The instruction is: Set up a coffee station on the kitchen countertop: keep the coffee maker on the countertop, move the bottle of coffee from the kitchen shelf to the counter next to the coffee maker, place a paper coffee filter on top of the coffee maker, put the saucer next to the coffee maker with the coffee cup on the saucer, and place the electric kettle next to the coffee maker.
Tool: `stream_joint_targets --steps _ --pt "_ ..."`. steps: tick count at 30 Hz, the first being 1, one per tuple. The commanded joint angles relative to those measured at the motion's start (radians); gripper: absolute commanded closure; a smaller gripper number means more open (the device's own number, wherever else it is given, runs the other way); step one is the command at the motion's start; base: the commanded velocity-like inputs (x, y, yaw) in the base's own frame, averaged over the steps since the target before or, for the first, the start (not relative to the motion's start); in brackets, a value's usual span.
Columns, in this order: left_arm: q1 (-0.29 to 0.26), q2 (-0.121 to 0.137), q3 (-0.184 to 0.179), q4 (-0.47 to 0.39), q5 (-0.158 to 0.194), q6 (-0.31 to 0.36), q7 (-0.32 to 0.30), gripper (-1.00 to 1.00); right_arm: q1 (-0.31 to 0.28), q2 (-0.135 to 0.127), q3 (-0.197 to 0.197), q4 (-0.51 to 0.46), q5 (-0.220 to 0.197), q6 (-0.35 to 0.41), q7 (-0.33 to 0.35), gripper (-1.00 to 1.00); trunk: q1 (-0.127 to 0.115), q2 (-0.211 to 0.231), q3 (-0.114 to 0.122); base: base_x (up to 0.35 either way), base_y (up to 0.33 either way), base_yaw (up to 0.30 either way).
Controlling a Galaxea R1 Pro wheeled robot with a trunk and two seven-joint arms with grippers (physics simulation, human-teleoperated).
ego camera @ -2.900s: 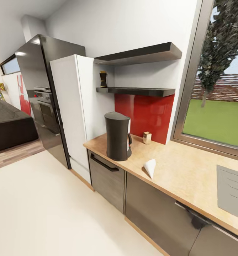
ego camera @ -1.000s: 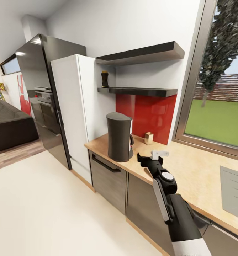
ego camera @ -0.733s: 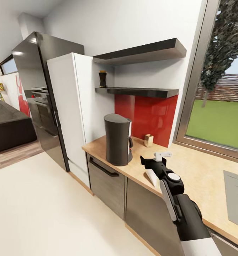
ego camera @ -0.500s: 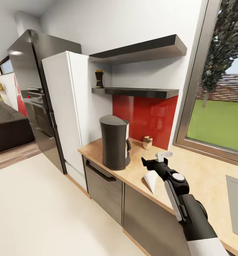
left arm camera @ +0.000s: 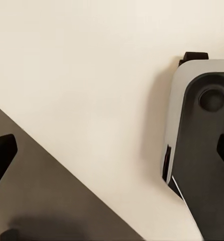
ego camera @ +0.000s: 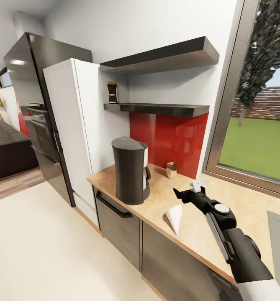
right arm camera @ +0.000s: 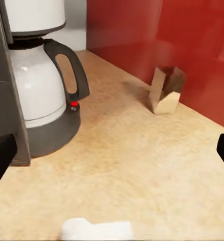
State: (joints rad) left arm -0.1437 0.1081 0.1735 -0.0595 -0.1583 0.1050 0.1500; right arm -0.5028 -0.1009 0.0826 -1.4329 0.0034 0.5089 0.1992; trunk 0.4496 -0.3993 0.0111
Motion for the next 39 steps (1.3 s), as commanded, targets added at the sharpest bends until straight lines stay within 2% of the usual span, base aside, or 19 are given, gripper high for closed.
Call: stream_joint_targets --steps 1,2,3,4,5,6,8,9,10,12,13,14,16,19,20,22,26,31,39 --pt "0.002 0.000 0.008 -0.002 -0.010 0.005 0.002 -1.00 0.000 -0.027 0.000 0.000 0.002 0.006 0.046 -1.00 0.000 -0.001 0.000 0.002 -0.001 0.000" --pt "0.003 -0.001 0.008 -0.001 -0.010 0.005 0.002 -1.00 0.000 -0.053 0.000 0.001 0.004 0.006 0.083 -1.00 0.000 -0.001 0.000 0.001 -0.001 0.000" --pt "0.004 -0.001 0.007 -0.001 -0.010 0.005 0.002 -1.00 0.000 -0.095 -0.001 0.001 0.011 0.006 0.132 -1.00 0.000 -0.001 0.000 0.000 0.000 0.000" --pt "0.007 -0.001 0.006 -0.001 -0.010 0.005 0.001 -1.00 -0.001 -0.158 -0.002 0.002 0.036 0.006 0.214 -1.00 0.000 -0.001 0.000 0.011 0.000 0.000" --pt "0.010 -0.001 0.007 -0.001 -0.010 0.005 0.001 -1.00 -0.001 -0.182 -0.003 0.002 0.061 0.006 0.263 -1.00 0.000 -0.001 0.000 0.104 0.000 0.000" --pt "0.013 -0.001 0.007 -0.001 -0.010 0.005 0.001 -1.00 -0.002 -0.194 -0.003 0.002 0.087 0.007 0.297 -1.00 0.000 -0.001 0.000 0.177 0.000 0.000" --pt "0.016 0.000 0.008 -0.002 -0.010 0.005 0.000 -1.00 -0.011 -0.207 -0.003 0.002 0.168 0.007 0.367 -1.00 0.000 -0.001 0.000 0.252 0.000 0.000" --pt "0.017 0.000 0.009 -0.002 -0.010 0.005 0.000 -1.00 -0.024 -0.212 -0.003 0.001 0.257 0.008 0.435 -1.00 0.000 -0.001 0.000 0.310 0.000 0.000" --pt "0.018 0.001 0.008 -0.002 -0.010 0.005 0.000 -1.00 -0.033 -0.214 -0.003 -0.001 0.323 0.018 0.503 -1.00 0.000 -0.001 0.000 0.279 0.000 0.000" --pt "0.019 0.001 0.007 -0.001 -0.010 0.005 0.002 -1.00 -0.044 -0.215 -0.003 -0.004 0.365 0.042 0.593 -1.00 0.000 -0.001 0.000 0.187 0.000 0.000" --pt "0.019 0.001 0.006 -0.001 -0.010 0.005 0.002 -1.00 -0.046 -0.215 -0.003 -0.004 0.371 0.049 0.615 -1.00 0.000 -0.001 0.000 0.084 0.000 0.000" --pt "0.019 0.001 0.006 -0.001 -0.010 0.005 0.001 -1.00 -0.051 -0.215 -0.001 -0.004 0.381 0.057 0.683 -1.00 0.000 -0.001 0.000 0.022 0.000 0.000" --pt "0.019 0.001 0.006 0.000 -0.010 0.005 0.000 -1.00 -0.052 -0.215 0.001 -0.003 0.407 0.059 0.741 -1.00 0.000 -0.001 0.000 0.015 0.000 0.000" --pt "0.020 0.002 0.006 0.000 -0.010 0.005 0.000 -1.00 -0.052 -0.215 0.003 0.000 0.494 0.060 0.835 -1.00 0.000 -0.001 0.000 0.082 0.000 0.000" --pt "0.023 0.002 0.008 -0.001 -0.010 0.005 0.000 -1.00 -0.052 -0.214 0.003 0.001 0.538 0.060 0.883 -1.00 0.000 -0.001 0.000 0.162 0.000 0.000" --pt "0.028 0.002 0.008 -0.001 -0.010 0.005 0.000 -1.00 -0.052 -0.214 0.003 0.001 0.578 0.059 0.943 -1.00 0.000 -0.001 0.000 0.198 0.000 0.000" --pt "0.034 0.002 0.009 -0.002 -0.010 0.005 0.001 -1.00 -0.052 -0.214 0.003 0.003 0.605 0.059 0.993 -1.00 0.000 -0.001 0.000 0.255 0.000 0.000" --pt "0.037 0.002 0.007 -0.002 -0.010 0.005 0.000 -1.00 -0.052 -0.214 0.003 0.021 0.614 0.059 1.004 -1.00 0.000 -0.001 0.000 0.218 0.000 0.000" --pt "0.038 0.001 0.006 -0.002 -0.010 0.005 0.002 -1.00 -0.052 -0.214 0.005 0.057 0.618 0.058 1.008 -1.00 0.000 -0.001 0.000 0.018 0.000 0.000"
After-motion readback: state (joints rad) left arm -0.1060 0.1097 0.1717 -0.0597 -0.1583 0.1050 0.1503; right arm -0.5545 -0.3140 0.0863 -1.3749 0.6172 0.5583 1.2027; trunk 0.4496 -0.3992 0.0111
